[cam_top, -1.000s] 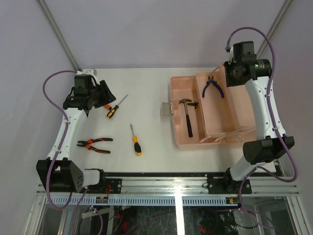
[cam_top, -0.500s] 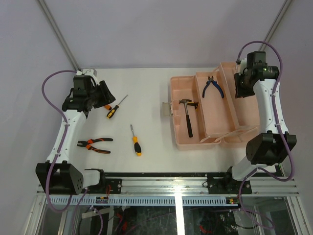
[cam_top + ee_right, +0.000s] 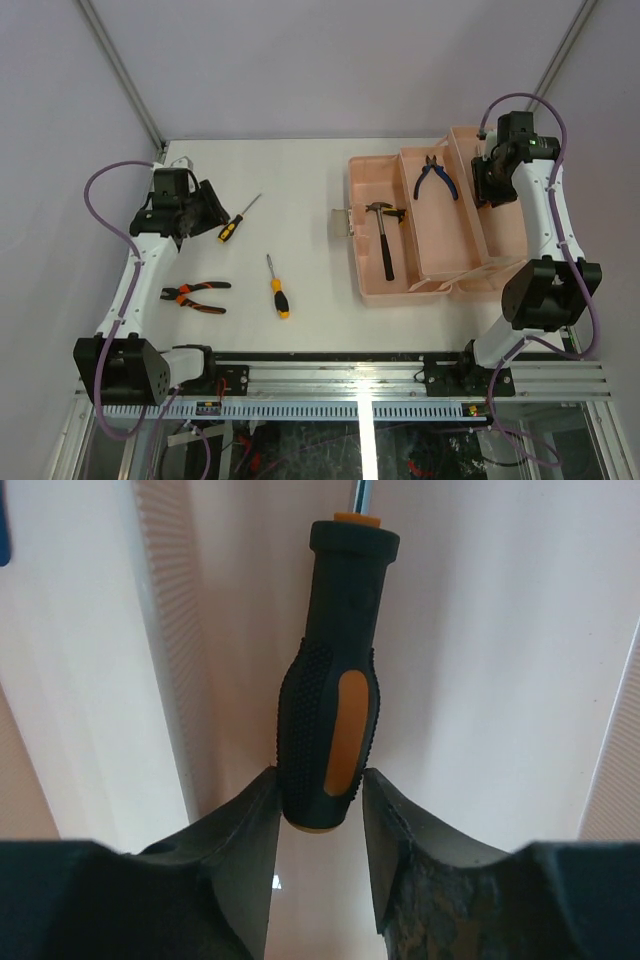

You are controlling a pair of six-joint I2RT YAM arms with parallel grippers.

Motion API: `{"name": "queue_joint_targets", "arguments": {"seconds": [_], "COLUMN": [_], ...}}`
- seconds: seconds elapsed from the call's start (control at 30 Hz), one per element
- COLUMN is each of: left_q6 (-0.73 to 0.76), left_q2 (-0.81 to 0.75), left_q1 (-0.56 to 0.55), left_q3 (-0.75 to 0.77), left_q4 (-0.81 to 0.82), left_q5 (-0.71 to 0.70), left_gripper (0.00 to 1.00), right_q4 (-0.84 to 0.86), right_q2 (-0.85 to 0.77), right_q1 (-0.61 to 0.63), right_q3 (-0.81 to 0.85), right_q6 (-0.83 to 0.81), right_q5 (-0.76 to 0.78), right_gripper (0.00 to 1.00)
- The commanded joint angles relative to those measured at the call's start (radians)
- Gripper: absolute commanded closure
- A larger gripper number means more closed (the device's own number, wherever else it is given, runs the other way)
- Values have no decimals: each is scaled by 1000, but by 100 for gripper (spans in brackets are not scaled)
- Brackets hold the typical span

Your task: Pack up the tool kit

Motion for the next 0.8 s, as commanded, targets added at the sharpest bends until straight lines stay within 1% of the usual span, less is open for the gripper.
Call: {"name": "queue_joint_targets", "arguments": {"seconds": [0.0,0.03,0.17,0.3,0.37,0.47,0.5,0.6,0.67,0.7,0.77], "left_q6": [-90,-102,-119,-119,-121,-147,-162,-216,-244,-258,-276], "left_q2": [-60,-70,-94,-98,-103,-122,-131,-163,-186,-199,-219], "left_q1": [7,8,7,11,15,25,30,47,63,73,97], "left_q3": [-76,-91,-123,-115,-105,-100,-101,-118,-136,-146,-158], "left_q4": [-22,-19,-21,-22,-21,-24,-28,-44,-50,-49,-42], "left_q5": [-43,-44,-39,-39,-45,-74,-89,-133,-151,-158,-163], "left_gripper": [52,52,52,52,52,52,52,52,51,51,52], "right_q4": [27,27,25,27,40,105,141,324,445,478,458], "right_q2": [-10,-13,-30,-56,-84,-144,-168,-243,-274,-274,-232], "right_q1": [-4,-4,-5,-6,-6,-6,-6,-2,35,83,232], "right_q3": [26,28,42,81,126,169,173,144,106,99,133], "right_q6": [30,33,32,33,34,33,38,88,145,148,88], "right_q5": [-6,-7,-2,2,-36,-150,-224,-436,-563,-580,-532], "right_gripper": [51,47,35,28,26,25,25,27,29,29,27]}}
